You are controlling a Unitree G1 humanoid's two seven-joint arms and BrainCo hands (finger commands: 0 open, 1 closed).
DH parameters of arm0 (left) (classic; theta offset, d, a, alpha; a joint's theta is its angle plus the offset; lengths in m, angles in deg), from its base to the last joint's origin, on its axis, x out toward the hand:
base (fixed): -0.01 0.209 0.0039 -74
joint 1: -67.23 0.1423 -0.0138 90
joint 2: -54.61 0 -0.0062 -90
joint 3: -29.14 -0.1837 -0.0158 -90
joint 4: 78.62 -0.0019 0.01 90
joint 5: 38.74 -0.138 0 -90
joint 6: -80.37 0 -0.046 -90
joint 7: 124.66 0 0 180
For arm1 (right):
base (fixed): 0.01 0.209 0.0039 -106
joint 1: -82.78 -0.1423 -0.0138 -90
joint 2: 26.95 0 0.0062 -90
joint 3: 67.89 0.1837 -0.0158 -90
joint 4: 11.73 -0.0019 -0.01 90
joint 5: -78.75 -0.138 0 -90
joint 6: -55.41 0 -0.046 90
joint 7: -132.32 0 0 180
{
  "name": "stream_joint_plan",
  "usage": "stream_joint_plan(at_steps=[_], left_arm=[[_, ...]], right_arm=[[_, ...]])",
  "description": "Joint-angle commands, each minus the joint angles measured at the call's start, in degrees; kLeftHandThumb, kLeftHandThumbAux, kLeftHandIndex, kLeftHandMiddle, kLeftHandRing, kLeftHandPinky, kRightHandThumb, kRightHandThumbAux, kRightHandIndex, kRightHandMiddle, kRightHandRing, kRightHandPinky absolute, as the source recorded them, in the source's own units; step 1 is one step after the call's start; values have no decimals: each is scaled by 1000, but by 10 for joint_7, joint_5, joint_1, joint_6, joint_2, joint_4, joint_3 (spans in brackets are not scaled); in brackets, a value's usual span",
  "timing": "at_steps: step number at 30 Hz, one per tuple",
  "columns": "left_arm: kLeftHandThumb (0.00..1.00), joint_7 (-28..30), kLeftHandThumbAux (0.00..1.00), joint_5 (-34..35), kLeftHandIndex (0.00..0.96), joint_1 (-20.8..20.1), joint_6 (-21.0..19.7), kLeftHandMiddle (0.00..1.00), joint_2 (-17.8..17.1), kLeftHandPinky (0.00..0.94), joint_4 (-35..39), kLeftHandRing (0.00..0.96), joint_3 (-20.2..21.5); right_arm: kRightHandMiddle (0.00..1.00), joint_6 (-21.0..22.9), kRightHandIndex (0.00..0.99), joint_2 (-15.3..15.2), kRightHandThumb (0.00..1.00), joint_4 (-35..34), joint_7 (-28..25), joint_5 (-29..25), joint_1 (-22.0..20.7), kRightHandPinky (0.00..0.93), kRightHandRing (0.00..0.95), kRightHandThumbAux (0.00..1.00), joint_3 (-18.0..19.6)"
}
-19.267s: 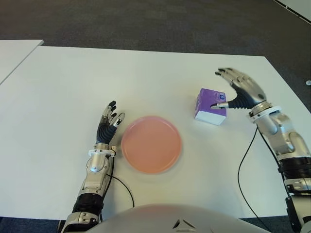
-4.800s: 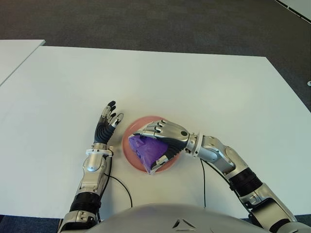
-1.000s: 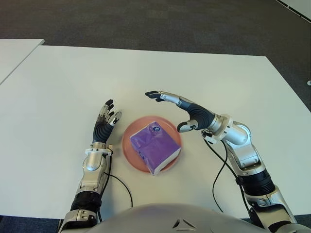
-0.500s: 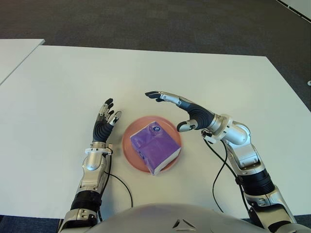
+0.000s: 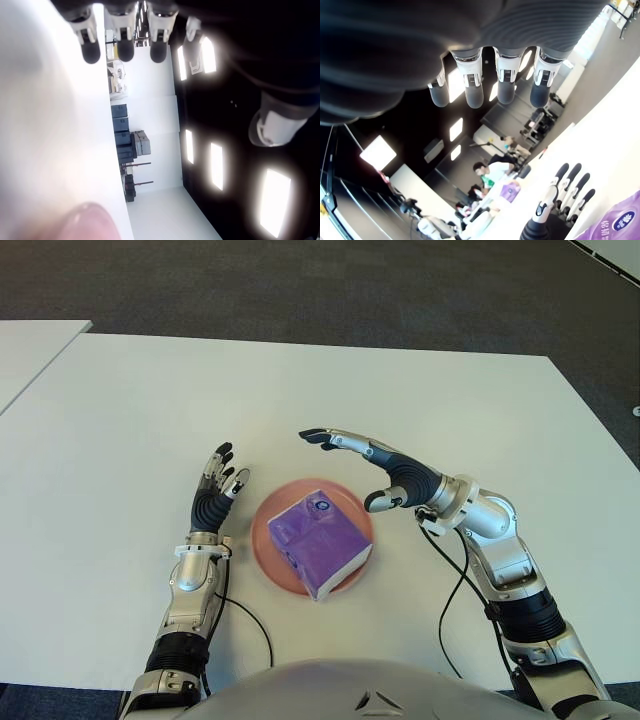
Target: Put the tissue paper into the plate.
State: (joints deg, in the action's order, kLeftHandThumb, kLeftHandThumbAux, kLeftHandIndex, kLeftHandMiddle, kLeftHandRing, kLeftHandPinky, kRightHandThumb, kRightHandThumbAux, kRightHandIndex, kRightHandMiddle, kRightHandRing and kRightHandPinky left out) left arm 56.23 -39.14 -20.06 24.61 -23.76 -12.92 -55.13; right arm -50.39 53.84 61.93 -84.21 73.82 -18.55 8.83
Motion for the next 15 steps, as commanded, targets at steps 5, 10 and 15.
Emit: stream_joint_plan(at_steps=[5, 10, 15], left_arm=[[0, -1, 476, -1, 0, 13, -3, 0, -2, 0, -20, 0, 2], [0, 3, 475, 0, 0, 12, -3, 0, -6, 0, -22, 0, 2], [0, 6, 472, 2, 0, 10, -2, 0, -10, 0, -29, 0, 5]], right_arm=[[0, -65, 0, 160, 18, 425, 348, -63, -53, 0, 0, 481, 236], [0, -80, 0, 129, 3, 514, 346, -76, -84, 0, 0, 518, 265], [0, -78, 0, 106, 0, 607, 335, -111, -121, 0, 0, 528, 303]])
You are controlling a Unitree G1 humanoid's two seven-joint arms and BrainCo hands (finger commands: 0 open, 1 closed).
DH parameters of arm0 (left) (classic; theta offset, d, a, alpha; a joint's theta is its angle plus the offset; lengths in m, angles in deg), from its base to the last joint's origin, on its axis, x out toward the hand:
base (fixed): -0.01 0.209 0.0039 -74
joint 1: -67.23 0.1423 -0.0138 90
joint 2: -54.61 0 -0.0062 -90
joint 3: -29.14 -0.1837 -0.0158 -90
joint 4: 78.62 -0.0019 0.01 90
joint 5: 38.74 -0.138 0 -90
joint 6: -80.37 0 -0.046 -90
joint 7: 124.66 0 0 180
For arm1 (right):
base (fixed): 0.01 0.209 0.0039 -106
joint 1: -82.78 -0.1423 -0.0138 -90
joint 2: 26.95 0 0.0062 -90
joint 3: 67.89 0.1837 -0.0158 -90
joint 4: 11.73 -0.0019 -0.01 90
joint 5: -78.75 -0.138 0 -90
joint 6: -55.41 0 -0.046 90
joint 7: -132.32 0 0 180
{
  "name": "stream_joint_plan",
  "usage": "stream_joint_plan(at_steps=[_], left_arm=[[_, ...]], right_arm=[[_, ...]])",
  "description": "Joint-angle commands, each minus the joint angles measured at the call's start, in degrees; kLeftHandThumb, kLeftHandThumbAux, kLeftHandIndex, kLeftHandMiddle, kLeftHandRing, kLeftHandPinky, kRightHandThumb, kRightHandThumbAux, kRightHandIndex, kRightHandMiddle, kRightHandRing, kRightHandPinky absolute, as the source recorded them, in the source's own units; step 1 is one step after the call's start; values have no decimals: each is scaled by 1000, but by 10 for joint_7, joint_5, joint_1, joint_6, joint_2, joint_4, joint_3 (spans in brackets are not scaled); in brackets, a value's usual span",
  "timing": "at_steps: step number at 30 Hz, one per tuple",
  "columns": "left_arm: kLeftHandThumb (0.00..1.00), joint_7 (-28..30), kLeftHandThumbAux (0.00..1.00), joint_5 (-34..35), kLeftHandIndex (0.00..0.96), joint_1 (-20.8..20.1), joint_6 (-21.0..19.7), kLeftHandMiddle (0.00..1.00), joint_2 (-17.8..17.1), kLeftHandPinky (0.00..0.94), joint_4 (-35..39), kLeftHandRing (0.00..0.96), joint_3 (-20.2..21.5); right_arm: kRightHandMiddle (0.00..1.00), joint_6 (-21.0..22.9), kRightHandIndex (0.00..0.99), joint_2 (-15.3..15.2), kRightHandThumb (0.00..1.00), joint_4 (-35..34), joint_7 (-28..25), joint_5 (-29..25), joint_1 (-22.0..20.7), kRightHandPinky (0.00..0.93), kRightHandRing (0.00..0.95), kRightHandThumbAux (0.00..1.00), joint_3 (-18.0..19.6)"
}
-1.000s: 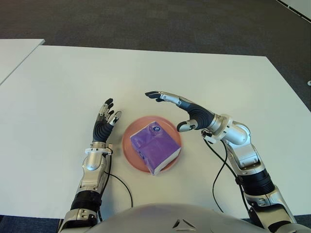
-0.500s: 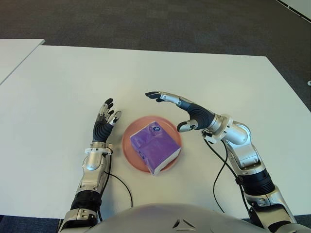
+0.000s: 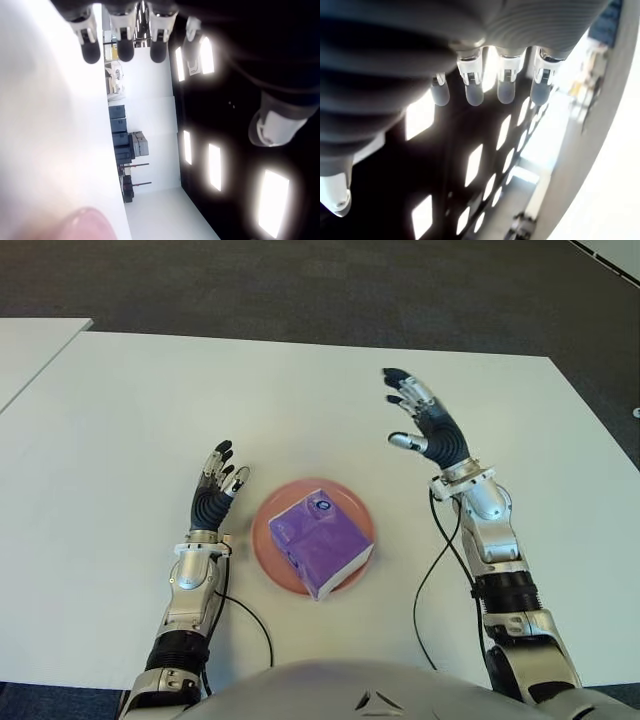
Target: Put the tissue paper into the plate.
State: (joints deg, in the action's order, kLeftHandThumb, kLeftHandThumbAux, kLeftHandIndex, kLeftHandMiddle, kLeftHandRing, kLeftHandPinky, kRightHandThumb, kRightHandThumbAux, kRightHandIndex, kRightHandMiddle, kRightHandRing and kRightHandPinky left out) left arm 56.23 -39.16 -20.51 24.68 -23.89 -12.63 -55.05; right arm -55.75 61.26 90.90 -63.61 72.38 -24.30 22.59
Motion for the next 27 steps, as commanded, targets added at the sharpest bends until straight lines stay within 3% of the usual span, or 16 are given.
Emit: stream_joint_plan(at_steps=[1, 15, 27], left_arm=[[0, 6, 472, 2, 0, 14, -2, 0, -9, 0, -33, 0, 4], [0, 6, 478, 4, 0, 13, -1, 0, -13, 0, -35, 0, 5], [0, 8, 480, 7, 0, 12, 1, 0, -15, 0, -38, 0, 4]], right_arm=[[0, -26, 0, 36, 0, 324, 134, -98, -67, 0, 0, 529, 169], [0, -81, 0, 59, 0, 422, 176, -78, -113, 0, 0, 556, 189], [0, -115, 0, 69, 0, 479, 145, -62, -127, 0, 0, 551, 181]])
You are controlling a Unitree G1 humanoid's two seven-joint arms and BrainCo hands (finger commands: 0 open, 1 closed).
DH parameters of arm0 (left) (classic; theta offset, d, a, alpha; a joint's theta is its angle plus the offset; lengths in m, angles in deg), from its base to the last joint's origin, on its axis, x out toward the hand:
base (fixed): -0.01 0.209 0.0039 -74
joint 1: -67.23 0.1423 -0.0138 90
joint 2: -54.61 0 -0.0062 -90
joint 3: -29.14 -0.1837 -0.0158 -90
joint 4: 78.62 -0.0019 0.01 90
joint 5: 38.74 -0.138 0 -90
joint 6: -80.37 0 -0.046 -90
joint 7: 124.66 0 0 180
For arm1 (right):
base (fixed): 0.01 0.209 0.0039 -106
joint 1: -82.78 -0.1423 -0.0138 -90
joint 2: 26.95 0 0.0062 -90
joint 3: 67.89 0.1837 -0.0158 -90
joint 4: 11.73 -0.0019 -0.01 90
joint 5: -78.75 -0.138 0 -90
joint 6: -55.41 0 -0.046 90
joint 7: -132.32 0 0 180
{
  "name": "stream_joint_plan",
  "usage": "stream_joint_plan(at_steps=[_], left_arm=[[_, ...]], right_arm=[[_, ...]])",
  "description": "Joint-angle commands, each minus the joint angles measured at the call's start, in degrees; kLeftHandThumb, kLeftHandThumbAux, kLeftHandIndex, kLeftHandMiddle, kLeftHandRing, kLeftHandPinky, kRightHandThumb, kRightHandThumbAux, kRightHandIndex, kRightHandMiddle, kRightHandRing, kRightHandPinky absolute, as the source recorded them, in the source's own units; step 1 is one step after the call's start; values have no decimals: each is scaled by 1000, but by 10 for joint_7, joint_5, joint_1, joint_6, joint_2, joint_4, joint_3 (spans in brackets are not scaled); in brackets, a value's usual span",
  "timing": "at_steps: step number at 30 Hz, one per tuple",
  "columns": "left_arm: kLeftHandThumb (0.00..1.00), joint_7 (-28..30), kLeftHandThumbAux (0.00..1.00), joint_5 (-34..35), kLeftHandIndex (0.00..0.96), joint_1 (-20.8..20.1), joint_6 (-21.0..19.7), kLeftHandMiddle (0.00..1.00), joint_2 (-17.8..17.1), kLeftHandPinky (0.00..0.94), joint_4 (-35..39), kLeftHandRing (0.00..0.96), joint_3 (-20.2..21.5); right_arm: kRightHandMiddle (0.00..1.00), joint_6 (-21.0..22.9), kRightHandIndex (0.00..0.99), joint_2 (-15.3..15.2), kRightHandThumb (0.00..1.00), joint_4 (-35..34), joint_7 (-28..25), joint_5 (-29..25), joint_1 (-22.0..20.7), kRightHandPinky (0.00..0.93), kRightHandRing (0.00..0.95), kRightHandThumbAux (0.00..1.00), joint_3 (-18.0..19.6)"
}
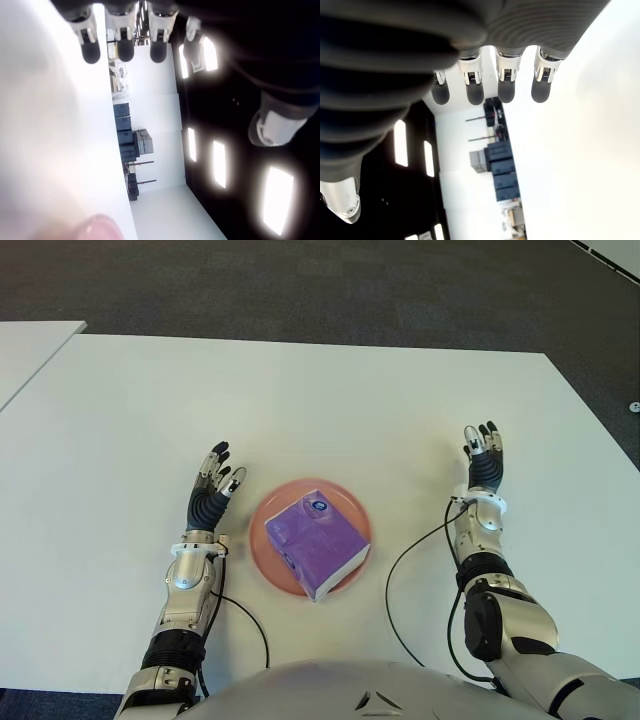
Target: Put the tissue paper into the plate.
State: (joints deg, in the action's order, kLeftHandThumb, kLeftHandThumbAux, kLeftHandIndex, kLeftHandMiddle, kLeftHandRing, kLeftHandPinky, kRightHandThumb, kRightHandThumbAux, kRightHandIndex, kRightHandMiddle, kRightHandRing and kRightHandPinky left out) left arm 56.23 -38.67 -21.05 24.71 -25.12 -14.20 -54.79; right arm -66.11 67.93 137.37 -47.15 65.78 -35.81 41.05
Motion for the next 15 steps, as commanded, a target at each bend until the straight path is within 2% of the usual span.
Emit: stream_joint_plan(at_steps=[1, 9, 13, 15], left_arm=[[0, 8, 480, 3, 0, 17, 2, 0, -3, 0, -22, 0, 1], [0, 12, 476, 9, 0, 19, 4, 0, -2, 0, -22, 0, 1], [0, 13, 472, 11, 0, 20, 2, 0, -1, 0, -18, 0, 1], [0, 12, 471, 11, 0, 21, 2, 0, -1, 0, -16, 0, 0]], right_arm=[[0, -12, 0, 3, 0, 17, -25, 4, -12, 0, 0, 549, -4], [0, -36, 0, 26, 0, 19, -50, 25, 12, 0, 0, 542, -29], [0, -75, 0, 64, 0, 14, -62, 44, 68, 0, 0, 540, -56], [0, -89, 0, 74, 0, 12, -69, 46, 86, 0, 0, 540, -61]])
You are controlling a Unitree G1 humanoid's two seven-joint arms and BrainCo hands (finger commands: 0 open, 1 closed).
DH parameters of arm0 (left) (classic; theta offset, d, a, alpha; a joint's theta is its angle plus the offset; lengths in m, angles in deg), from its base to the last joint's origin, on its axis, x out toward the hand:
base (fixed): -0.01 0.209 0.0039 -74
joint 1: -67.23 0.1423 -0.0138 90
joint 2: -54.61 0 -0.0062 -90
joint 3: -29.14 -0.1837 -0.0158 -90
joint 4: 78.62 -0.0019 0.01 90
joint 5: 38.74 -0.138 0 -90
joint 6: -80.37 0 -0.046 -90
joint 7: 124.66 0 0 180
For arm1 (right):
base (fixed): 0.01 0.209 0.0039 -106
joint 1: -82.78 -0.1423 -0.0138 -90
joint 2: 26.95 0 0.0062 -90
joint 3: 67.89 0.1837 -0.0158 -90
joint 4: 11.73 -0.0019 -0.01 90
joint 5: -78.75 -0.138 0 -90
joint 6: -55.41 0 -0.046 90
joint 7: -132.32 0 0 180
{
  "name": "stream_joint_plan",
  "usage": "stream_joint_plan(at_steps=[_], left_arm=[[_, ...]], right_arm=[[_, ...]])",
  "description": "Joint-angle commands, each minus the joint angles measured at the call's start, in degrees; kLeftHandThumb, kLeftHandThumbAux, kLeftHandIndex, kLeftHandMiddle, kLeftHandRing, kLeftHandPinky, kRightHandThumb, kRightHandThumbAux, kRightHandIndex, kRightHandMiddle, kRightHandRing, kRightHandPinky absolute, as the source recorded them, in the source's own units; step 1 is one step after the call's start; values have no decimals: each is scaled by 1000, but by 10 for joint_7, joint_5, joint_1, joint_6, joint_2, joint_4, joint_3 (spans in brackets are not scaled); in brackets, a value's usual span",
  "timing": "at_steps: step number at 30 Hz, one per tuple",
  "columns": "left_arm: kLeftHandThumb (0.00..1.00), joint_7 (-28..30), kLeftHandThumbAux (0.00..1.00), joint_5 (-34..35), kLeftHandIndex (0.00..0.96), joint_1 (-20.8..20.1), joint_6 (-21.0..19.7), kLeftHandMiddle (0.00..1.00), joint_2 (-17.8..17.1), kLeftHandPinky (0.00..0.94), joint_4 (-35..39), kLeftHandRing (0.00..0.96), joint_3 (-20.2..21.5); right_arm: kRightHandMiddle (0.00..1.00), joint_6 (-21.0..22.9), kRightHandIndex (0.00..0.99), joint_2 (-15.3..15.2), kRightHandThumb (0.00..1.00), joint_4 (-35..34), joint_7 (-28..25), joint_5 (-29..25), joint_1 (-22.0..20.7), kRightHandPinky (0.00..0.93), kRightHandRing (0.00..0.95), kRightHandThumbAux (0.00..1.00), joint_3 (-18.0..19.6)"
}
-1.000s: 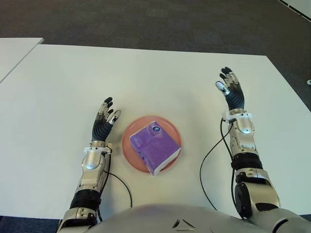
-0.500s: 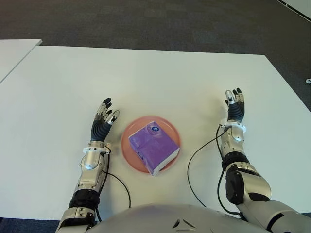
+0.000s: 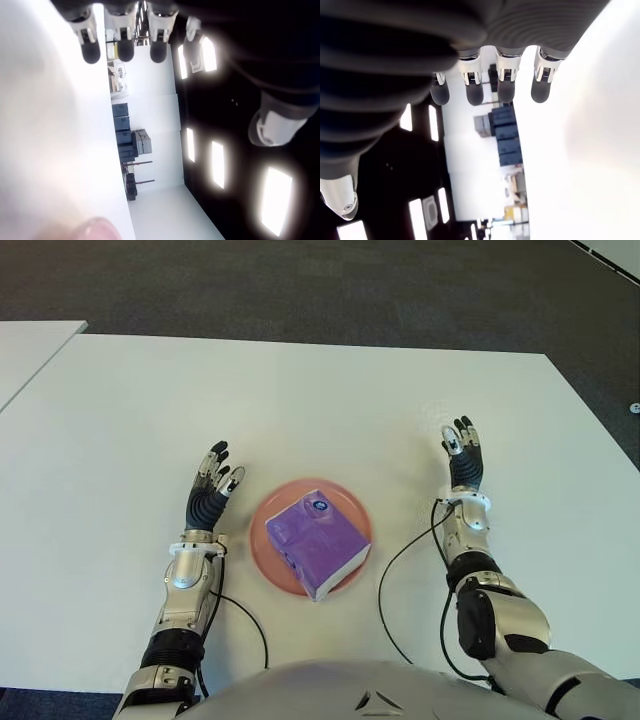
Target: Put the tissue paper into the plate.
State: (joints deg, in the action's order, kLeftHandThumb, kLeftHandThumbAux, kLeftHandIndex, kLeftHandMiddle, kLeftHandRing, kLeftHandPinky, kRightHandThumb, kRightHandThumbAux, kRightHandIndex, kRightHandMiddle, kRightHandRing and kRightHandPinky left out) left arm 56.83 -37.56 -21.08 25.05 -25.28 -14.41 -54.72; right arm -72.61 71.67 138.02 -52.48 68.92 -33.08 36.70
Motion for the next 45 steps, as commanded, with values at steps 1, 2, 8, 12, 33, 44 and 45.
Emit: stream_joint_plan(at_steps=[1, 2, 8, 12, 33, 44, 45], left_arm=[[0, 5, 470, -1, 0, 22, -2, 0, 1, 0, -13, 0, -1], [0, 4, 470, -1, 0, 22, -2, 0, 1, 0, -13, 0, -1], [0, 4, 472, -3, 0, 22, -1, 0, 1, 0, -10, 0, -3], [0, 6, 471, -5, 0, 22, -2, 0, -1, 0, -11, 0, -4], [0, 3, 472, -4, 0, 20, -14, 0, 4, 0, -3, 0, -9], [0, 13, 468, 1, 0, 22, -10, 0, 0, 0, 0, 0, -10], [0, 13, 467, 1, 0, 22, -11, 0, 0, 0, 0, 0, -10]], right_arm=[[0, -31, 0, 42, 0, 6, -19, 16, 68, 0, 0, 540, -21], [0, -36, 0, 45, 0, 7, -21, 17, 74, 0, 0, 540, -22], [0, -22, 0, 83, 0, 13, -32, 32, 96, 0, 0, 539, -45], [0, -12, 0, 90, 0, -11, -38, 42, 118, 0, 0, 548, -59], [0, -76, 0, 55, 0, -93, -33, 133, 227, 0, 0, 630, -138], [0, -96, 0, 40, 0, -125, -30, 150, 260, 0, 0, 732, -165], [0, -94, 0, 39, 0, -126, -30, 149, 261, 0, 0, 736, -165]])
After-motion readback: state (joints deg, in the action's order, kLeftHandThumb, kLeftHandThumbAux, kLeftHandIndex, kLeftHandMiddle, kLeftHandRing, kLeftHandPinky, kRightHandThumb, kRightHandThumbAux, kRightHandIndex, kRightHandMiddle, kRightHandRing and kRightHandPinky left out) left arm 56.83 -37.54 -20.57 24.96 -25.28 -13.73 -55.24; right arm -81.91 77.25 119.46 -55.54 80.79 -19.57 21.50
